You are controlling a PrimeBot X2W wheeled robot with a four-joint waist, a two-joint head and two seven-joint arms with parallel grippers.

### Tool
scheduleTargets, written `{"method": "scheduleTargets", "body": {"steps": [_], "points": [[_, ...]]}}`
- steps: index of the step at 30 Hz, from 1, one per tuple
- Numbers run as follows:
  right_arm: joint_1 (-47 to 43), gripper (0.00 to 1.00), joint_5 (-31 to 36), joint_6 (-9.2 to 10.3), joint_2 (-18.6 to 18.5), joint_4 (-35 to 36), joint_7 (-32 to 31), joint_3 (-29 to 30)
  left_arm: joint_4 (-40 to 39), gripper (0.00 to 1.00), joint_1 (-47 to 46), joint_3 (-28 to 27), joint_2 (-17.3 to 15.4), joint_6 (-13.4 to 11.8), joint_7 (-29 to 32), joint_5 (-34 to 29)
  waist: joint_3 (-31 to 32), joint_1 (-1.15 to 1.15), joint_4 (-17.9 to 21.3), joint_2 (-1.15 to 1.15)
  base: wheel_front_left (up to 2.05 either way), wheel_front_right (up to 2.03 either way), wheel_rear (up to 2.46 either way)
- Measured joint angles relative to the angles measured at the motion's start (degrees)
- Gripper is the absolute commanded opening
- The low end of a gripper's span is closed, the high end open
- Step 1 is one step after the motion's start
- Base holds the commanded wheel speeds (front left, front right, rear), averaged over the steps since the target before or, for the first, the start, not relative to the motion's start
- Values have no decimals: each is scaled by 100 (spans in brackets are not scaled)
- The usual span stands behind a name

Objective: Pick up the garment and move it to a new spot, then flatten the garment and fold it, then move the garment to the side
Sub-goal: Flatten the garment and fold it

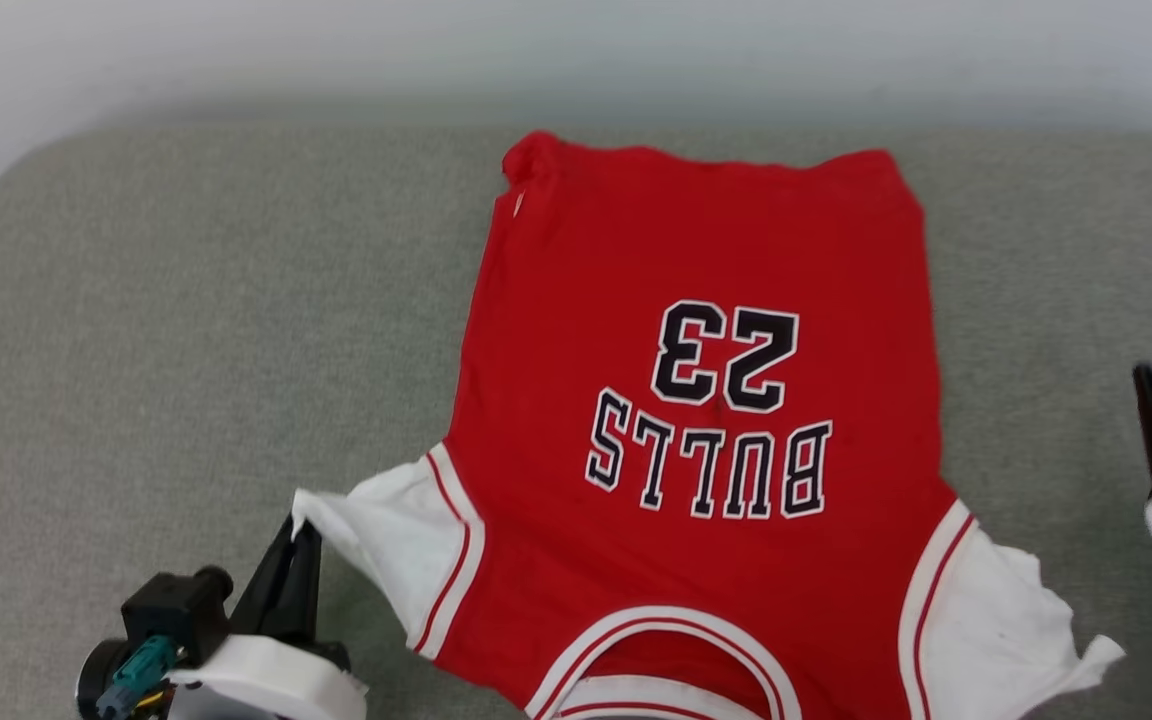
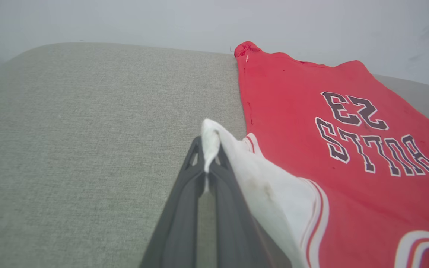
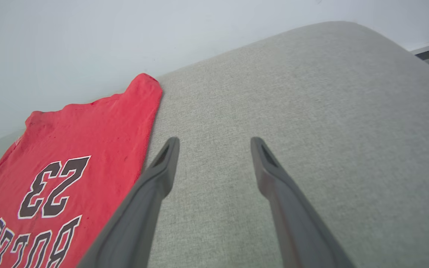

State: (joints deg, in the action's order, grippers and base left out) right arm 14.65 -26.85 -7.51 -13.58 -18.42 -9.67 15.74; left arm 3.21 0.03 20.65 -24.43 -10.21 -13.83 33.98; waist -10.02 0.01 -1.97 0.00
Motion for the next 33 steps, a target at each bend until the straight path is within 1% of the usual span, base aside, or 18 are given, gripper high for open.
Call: {"method": "scheduleTargets", "body": {"steps": [2,5,10,16,19,26,30,31,32,33], "points": [[538,100,29,0,-146,-249,-287,-12,-134,0,-151,2,86,-30,-33,-93,-192,0,-78,0,0,0,0],[1327,100,23,1,-436,-727,-832,-75,-268,0,-355,40,219,-3,-58,-209,-490,1,-227,0,0,0,0],[2477,100,162,1,-703,-1343,-1759,-241,-449,0,-633,88,400,66,-98,-388,-941,1,-551,0,0,0,0],[3602,100,538,1,-989,-1701,-2632,-465,-667,0,-884,114,653,215,-107,-587,-1458,1,-931,0,0,0,0],[4011,100,728,0,-1036,-1800,-2984,-604,-779,0,-995,63,783,283,-108,-682,-1709,1,-1094,0,0,0,0],[4492,100,1118,1,-1063,-2101,-3301,-630,-844,0,-1102,-123,1110,490,-116,-870,-2220,0,-1379,0,0,0,0],[4629,100,1221,1,-1066,-2342,-3817,-594,-779,0,-1104,-252,1254,631,-122,-978,-2353,-1,-1456,0,0,0,0],[4656,78,1225,0,-1068,-2394,-3922,-554,-759,0,-1103,-275,1276,667,-122,-1013,-2361,-1,-1462,0,0,0,0],[4661,45,1230,0,-1063,-2432,-4017,-494,-742,0,-1102,-302,1299,683,-122,-1034,-2361,-2,-1462,-1,0,0,0],[4697,0,1248,-2,-1049,-2496,-4241,-383,-693,0,-1101,-385,1401,772,-123,-1106,-2351,-2,-1467,0,0,0,0]]}}
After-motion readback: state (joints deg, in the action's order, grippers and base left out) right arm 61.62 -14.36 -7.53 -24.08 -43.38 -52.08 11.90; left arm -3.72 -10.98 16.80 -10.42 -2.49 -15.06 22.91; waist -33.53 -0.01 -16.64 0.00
